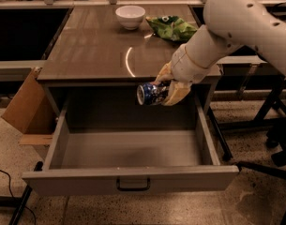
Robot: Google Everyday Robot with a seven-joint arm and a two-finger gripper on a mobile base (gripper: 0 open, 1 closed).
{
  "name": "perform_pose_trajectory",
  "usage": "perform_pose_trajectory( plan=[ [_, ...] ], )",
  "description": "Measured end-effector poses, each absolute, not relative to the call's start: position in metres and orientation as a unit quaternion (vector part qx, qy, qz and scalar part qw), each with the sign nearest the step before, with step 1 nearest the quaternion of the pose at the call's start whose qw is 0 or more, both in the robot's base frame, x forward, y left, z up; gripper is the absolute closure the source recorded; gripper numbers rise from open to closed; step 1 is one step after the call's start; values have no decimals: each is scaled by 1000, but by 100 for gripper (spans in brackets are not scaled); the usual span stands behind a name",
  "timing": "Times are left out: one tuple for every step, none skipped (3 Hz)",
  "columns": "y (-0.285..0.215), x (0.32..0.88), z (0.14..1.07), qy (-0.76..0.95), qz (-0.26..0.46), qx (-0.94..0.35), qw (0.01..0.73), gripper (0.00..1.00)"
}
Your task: Pick pepsi can from top drawer and place on counter
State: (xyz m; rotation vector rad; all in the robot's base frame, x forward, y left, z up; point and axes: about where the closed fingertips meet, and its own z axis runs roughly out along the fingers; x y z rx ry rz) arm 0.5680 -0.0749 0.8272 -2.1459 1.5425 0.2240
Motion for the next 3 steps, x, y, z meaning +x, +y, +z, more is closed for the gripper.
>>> perform_pose_trajectory(
  plan=[
    [-105, 597, 893, 575, 33, -776, 257, 100],
    [-105, 597, 893, 575, 33, -776, 257, 100],
    [-89, 619, 906, 583, 28, -771, 254, 100]
  ],
)
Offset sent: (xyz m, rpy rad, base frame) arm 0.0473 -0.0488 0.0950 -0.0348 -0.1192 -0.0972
